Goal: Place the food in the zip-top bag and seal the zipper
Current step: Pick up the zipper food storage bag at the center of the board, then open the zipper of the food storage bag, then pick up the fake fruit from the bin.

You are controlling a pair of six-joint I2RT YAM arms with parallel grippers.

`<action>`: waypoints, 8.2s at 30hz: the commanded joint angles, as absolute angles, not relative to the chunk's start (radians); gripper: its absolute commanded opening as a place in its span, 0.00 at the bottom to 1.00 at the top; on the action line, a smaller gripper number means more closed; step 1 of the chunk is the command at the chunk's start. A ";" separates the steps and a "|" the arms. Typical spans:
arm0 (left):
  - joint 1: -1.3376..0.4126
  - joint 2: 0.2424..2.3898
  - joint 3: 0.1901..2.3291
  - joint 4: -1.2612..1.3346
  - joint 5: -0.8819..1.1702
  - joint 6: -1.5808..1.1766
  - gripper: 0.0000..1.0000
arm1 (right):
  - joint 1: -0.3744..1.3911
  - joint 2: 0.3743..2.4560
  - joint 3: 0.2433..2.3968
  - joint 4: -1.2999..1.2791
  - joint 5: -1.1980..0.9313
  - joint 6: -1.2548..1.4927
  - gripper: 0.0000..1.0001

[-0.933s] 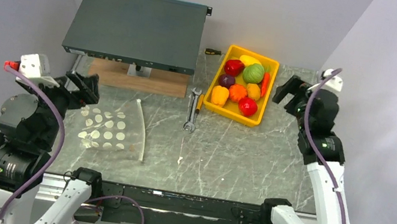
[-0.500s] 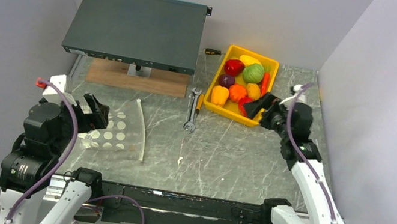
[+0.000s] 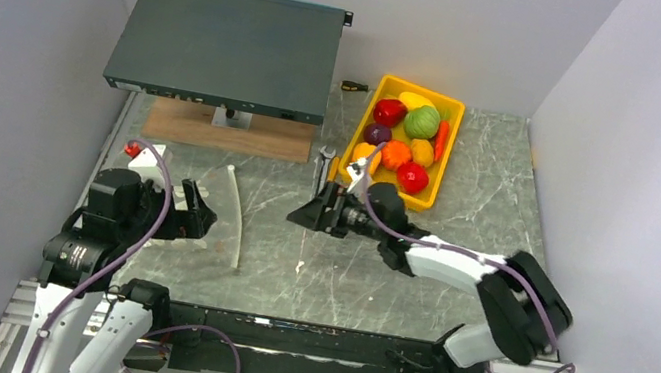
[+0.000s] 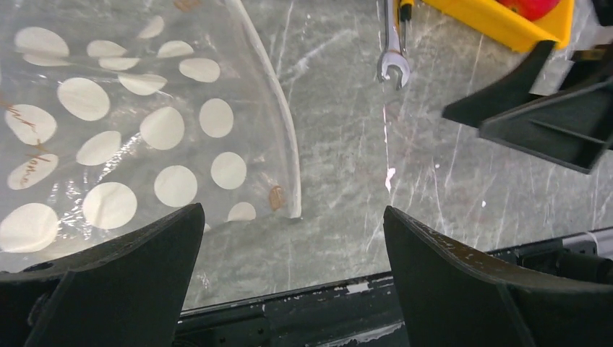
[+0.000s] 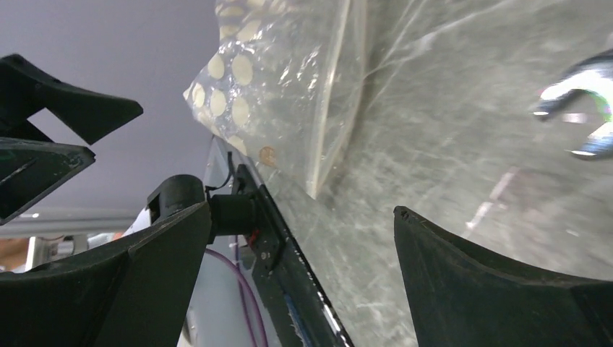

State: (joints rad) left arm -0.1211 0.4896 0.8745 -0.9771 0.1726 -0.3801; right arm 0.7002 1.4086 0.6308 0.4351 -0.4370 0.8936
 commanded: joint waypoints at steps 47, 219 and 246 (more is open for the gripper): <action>-0.115 0.435 0.818 -0.925 0.216 -0.360 1.00 | 0.990 2.208 1.031 1.146 -0.339 1.240 0.52; -0.117 0.403 0.806 -0.910 0.070 -0.443 0.00 | 1.158 1.727 1.233 0.005 0.034 0.719 0.26; -0.117 0.403 0.804 -0.905 0.067 -0.445 0.00 | 0.752 1.300 1.005 -0.249 0.656 0.474 0.99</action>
State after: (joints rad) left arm -0.1211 0.3965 0.7933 -0.9329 0.0635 -0.4496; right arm 0.9142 1.2533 1.0073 -0.1696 0.5179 0.5068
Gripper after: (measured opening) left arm 0.013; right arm 0.963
